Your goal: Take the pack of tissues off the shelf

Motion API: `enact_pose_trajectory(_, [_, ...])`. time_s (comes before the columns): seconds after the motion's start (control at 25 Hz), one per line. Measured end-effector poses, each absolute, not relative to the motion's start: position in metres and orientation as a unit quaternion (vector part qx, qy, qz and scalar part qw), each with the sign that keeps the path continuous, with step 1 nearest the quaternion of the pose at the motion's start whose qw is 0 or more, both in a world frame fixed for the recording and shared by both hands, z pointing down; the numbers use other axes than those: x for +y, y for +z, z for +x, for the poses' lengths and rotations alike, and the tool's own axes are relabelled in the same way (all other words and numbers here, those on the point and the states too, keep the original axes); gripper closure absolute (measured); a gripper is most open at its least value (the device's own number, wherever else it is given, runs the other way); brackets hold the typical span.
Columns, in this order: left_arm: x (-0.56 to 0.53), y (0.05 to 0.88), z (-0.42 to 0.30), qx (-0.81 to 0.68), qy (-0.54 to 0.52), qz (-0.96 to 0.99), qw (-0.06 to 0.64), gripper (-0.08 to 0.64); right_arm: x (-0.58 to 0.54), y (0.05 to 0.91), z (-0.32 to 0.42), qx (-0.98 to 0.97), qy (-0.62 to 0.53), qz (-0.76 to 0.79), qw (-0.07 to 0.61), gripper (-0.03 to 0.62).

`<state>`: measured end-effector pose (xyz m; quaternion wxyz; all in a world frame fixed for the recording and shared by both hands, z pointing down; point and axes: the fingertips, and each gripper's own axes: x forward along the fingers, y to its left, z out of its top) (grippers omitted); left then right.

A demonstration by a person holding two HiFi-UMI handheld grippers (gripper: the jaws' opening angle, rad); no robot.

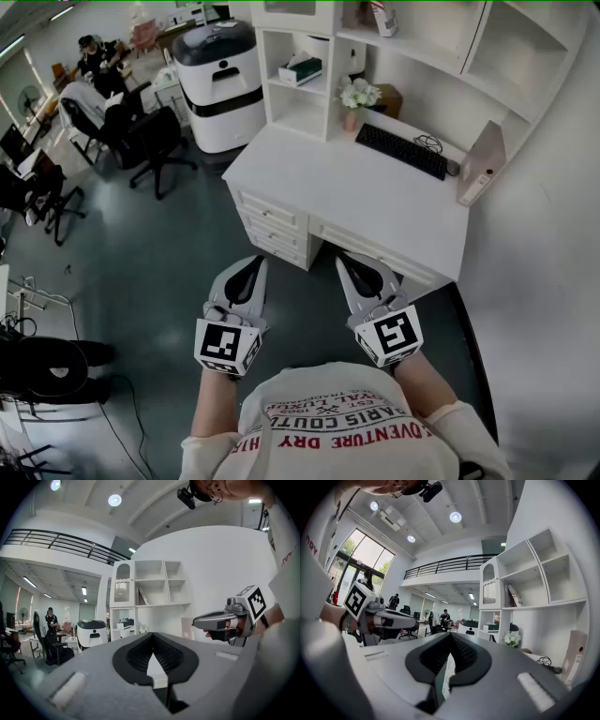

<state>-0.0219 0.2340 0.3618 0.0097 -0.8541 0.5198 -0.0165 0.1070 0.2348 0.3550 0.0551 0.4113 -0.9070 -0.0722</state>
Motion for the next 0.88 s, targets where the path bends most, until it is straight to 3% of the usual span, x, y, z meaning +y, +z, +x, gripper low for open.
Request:
enact_pose_trajectory(0.64, [0.23,0.357,-0.043,0.52,0.014,-0.854,0.014,0.553,0.231,0.358,0.088,-0.901,-0.06,0.428,0.041,0.595])
enact_pose_trajectory(0.68, [0.229,0.356,-0.045,0.519,0.021,-0.854,0.012,0.438,0.23,0.357,0.087,-0.899,-0.059,0.432,0.038,0.595])
enact_pose_trajectory(0.72, [0.227,0.356,-0.047,0.517,0.022,-0.855,0.012,0.223,0.229,0.357,0.085,-0.898,-0.058,0.434,0.036,0.595])
enact_pose_trajectory(0.76, [0.225,0.358,-0.049,0.514,0.016,-0.857,0.013,0.136,0.229,0.357,0.082,-0.898,-0.057,0.435,0.035,0.595])
enact_pose_trajectory(0.88, [0.22,0.366,-0.06,0.509,-0.007,-0.86,0.019,0.138,0.227,0.36,0.069,-0.895,-0.059,0.441,0.036,0.595])
